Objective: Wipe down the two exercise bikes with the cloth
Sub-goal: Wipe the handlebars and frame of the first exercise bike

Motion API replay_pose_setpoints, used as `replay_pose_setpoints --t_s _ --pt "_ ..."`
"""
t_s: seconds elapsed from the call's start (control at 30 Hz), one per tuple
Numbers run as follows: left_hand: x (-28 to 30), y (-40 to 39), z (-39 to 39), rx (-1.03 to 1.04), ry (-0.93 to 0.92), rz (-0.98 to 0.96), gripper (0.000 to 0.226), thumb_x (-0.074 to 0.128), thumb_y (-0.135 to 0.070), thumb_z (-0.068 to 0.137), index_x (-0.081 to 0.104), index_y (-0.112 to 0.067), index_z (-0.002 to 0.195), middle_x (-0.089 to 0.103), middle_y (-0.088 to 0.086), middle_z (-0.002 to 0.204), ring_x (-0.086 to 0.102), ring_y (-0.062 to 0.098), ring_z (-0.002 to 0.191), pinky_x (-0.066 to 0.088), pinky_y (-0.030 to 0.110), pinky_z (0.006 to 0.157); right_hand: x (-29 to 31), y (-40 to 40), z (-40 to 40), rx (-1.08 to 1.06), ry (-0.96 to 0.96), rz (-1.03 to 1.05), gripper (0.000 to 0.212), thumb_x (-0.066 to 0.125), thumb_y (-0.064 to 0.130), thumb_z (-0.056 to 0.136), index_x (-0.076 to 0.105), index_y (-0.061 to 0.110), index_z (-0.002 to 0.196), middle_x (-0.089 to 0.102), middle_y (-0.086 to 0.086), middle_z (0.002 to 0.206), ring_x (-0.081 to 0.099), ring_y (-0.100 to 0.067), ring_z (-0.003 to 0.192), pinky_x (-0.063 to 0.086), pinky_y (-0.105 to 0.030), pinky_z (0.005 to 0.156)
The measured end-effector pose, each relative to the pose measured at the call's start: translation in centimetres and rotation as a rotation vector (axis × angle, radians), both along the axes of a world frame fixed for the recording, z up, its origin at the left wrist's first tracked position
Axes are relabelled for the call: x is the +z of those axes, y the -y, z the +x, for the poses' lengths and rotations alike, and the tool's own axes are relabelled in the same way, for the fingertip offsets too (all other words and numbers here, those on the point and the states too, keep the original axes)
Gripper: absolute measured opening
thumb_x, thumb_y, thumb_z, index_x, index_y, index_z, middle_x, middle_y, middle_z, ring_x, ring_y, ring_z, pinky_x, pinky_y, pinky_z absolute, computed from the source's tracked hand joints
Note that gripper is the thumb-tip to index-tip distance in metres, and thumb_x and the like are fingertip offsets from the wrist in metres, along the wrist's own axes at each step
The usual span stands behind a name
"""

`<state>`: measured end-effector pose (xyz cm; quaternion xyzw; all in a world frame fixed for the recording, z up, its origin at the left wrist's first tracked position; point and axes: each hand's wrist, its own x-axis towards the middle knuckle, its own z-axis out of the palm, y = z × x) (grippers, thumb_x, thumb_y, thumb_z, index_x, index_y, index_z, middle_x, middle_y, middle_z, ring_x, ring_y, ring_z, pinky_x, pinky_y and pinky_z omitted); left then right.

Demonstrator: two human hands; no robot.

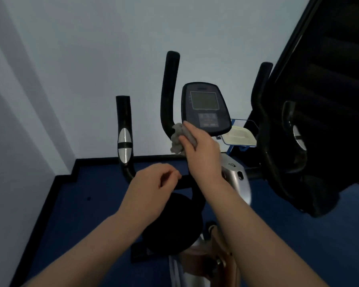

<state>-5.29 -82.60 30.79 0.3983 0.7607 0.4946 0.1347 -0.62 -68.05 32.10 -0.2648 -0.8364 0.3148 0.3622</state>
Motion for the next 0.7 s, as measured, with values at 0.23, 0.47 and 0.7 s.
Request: replay_pose_setpoints --t_s 0.23,0.47,0.7 --pt "0.2 -0.1 0.3 0.011 -0.025 0.005 0.014 0.059 -0.024 0.093 0.073 -0.026 0.088 0.068 -0.011 0.082 0.063 0.005 0.079 0.053 0.037 0.078 -1.9 0.2 3.0 -0.066 0.012 0.080 0.038 0.068 0.022 0.091 0.063 0.025 0.129 0.071 0.000 0.101 0.064 -0.016 0.090 0.048 -0.024 0.078" --pt "0.1 0.1 0.5 0.000 0.038 -0.035 0.018 0.056 -0.029 0.091 0.071 -0.032 0.083 0.070 -0.009 0.074 0.066 0.011 0.072 0.054 0.036 0.072 0.9 -0.8 -2.5 0.038 0.009 -0.033 0.038 0.066 0.026 0.091 0.062 0.030 0.129 0.071 0.002 0.108 0.063 -0.011 0.098 0.050 -0.026 0.086" --pt "0.1 0.0 0.3 -0.018 -0.022 -0.057 0.018 0.059 -0.024 0.093 0.072 -0.029 0.082 0.068 -0.011 0.069 0.062 0.007 0.063 0.047 0.020 0.058 0.3 -0.6 -0.3 -0.019 0.108 0.163 0.041 0.072 0.029 0.086 0.065 0.027 0.126 0.072 -0.001 0.107 0.064 -0.019 0.098 0.050 -0.034 0.083"
